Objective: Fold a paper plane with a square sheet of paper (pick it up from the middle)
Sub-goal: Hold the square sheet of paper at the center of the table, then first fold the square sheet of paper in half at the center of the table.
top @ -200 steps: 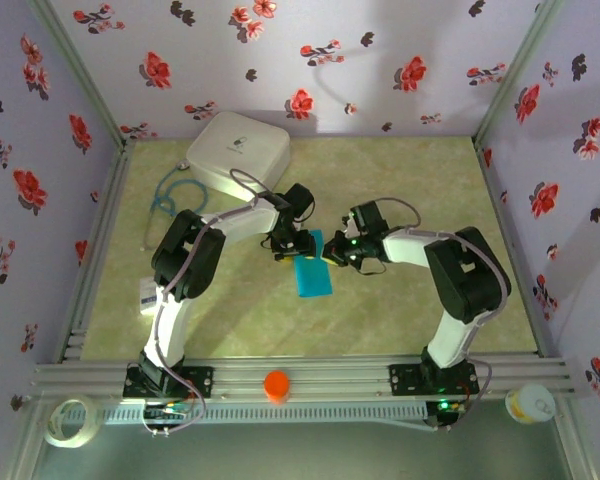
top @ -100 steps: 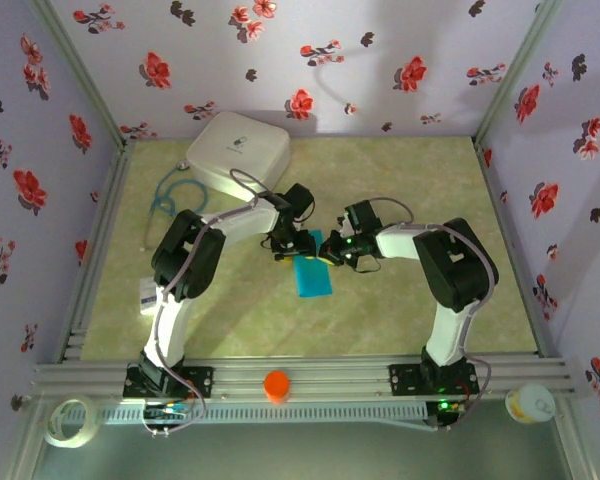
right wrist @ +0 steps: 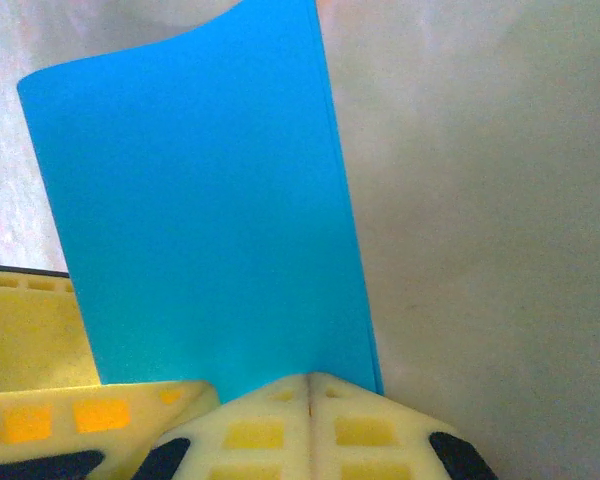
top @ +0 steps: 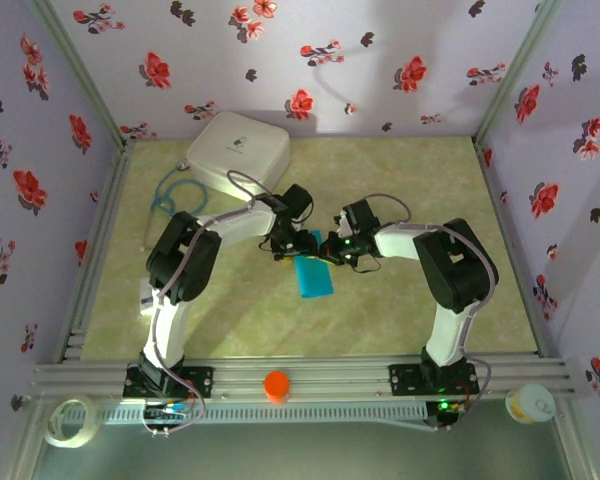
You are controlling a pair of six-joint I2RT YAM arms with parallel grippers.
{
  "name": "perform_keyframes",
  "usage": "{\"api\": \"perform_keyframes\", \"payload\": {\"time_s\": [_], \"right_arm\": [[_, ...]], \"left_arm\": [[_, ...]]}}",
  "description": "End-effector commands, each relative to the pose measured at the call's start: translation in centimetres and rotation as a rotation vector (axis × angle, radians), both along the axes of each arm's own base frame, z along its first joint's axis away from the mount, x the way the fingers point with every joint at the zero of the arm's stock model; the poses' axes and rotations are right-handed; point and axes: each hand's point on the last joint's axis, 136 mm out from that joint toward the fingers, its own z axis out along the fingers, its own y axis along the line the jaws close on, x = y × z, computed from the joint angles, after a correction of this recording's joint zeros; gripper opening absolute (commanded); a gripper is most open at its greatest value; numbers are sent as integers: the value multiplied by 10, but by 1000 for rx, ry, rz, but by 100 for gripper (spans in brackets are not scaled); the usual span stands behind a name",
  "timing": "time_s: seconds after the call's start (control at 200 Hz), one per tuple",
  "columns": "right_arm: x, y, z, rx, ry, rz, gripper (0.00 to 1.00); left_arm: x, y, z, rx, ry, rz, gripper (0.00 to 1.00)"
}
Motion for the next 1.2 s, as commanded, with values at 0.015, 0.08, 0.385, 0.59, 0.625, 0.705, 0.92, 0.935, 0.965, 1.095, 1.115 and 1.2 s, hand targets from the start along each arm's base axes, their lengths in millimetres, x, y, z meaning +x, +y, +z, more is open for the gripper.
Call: {"api": "perform_keyframes", "payload": {"time_s": [0.015, 0.08, 0.385, 0.59, 0.625, 0.705, 0.92, 0.935, 0.965, 1.095, 1.115, 1.2], "right_arm": [[-39, -42, -55, -235, 172, -14, 0], [-38, -41, -54, -234, 170, -16, 0], [-39, -43, -55, -241, 175, -22, 0], [-40, -43, -55, -241, 177, -24, 0], [-40, -43, -55, -242, 177, -24, 0], [-40, -43, -55, -241, 177, -25, 0], [-41, -43, -56, -241, 181, -27, 0], [-41, -43, -56, -241, 181, -25, 0], [-41, -43, -56, -242, 180, -24, 0], [-41, -43, -56, -240, 180, -25, 0], [-41, -43, -56, -241, 180, -25, 0], [-41, -44, -56, -241, 180, -24, 0]], "left_arm": [[13, 42, 16, 88, -86, 73, 64], [16, 46, 32, 51, -118, 90, 64], [12, 12, 65, -342, -124, 57, 29], [7, -17, 71, -544, -78, 23, 6], [6, -20, 69, -565, -66, 28, 1], [6, -21, 61, -576, -50, 47, 0], [3, -27, 41, -604, 6, 59, 0], [4, -27, 40, -603, 6, 61, 0], [3, -27, 38, -601, 8, 62, 0], [2, -24, 27, -585, 26, 67, 0], [2, -24, 25, -582, 30, 69, 0], [-1, -21, 15, -568, 46, 74, 0]]}}
